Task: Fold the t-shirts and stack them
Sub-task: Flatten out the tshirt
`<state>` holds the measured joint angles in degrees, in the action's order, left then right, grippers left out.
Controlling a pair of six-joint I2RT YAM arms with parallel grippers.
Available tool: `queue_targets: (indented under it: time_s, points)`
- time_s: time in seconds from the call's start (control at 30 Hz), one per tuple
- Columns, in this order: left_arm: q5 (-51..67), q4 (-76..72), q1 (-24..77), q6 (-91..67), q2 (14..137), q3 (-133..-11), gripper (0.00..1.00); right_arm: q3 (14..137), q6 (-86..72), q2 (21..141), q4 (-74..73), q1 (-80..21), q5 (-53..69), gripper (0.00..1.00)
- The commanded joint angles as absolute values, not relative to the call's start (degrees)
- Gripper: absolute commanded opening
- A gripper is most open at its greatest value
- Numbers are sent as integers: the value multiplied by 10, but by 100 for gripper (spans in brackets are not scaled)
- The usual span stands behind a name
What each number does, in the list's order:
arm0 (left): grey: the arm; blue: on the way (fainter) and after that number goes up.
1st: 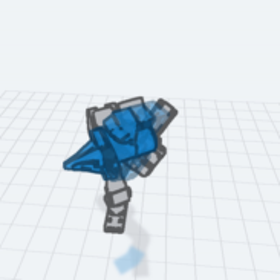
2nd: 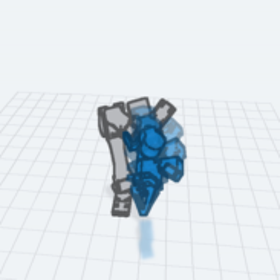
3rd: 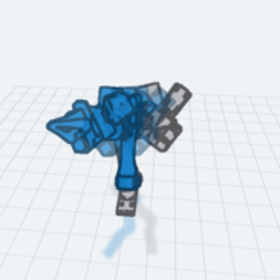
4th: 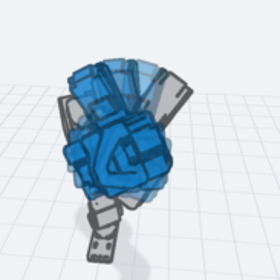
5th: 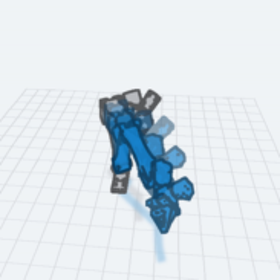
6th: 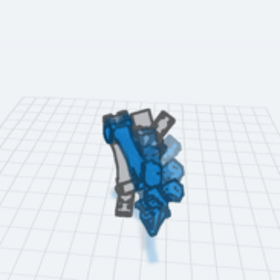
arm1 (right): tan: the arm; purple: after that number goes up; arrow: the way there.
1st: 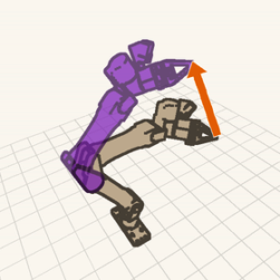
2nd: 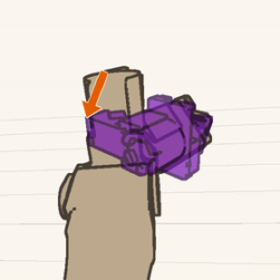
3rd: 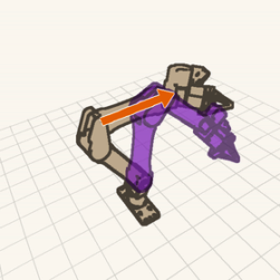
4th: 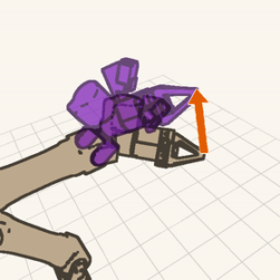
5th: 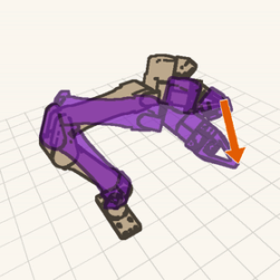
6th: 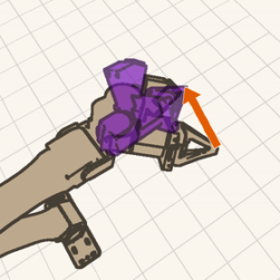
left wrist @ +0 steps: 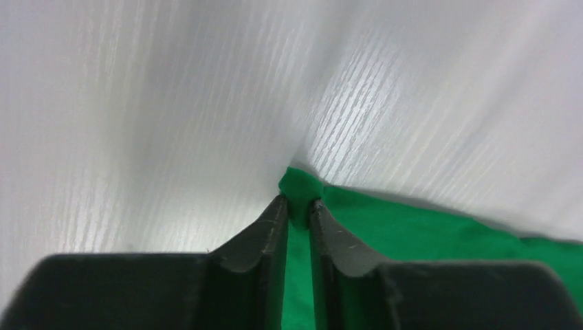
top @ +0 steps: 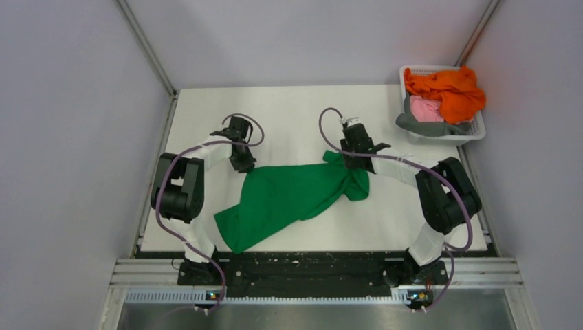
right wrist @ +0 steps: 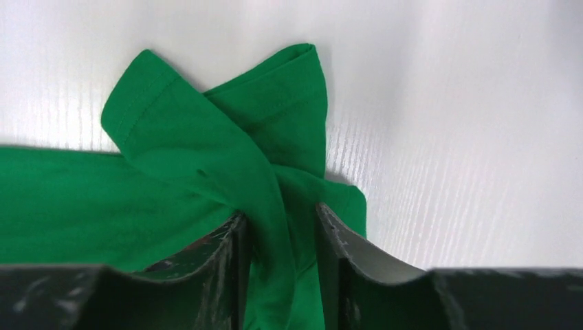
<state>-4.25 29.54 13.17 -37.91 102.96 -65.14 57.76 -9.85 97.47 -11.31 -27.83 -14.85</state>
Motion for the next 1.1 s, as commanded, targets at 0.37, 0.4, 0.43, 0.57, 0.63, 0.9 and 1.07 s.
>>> queue_targets:
  time_s: [0.37,0.4,0.43,0.57,0.63,0.9,1.07]
  points:
    - [-211,333,198,-418,830,-656,0,540,-130,759,-80,-276,-176,0]
    - [-226,333,207,-419,791,-650,0,535,-128,730,-82,-277,-177,0]
    - [-239,332,217,-418,747,-645,0,533,-126,702,-86,-277,-175,0]
    - [-251,321,242,-411,589,-624,0,541,-121,589,-110,-277,-138,0]
    - [-225,310,247,-397,516,-621,0,549,-120,537,-118,-277,-107,0]
    - [-158,263,247,-344,333,-684,0,612,-126,371,-98,-277,-9,0]
    - [-77,256,247,-320,327,-778,0,719,-122,376,-88,-277,124,0]
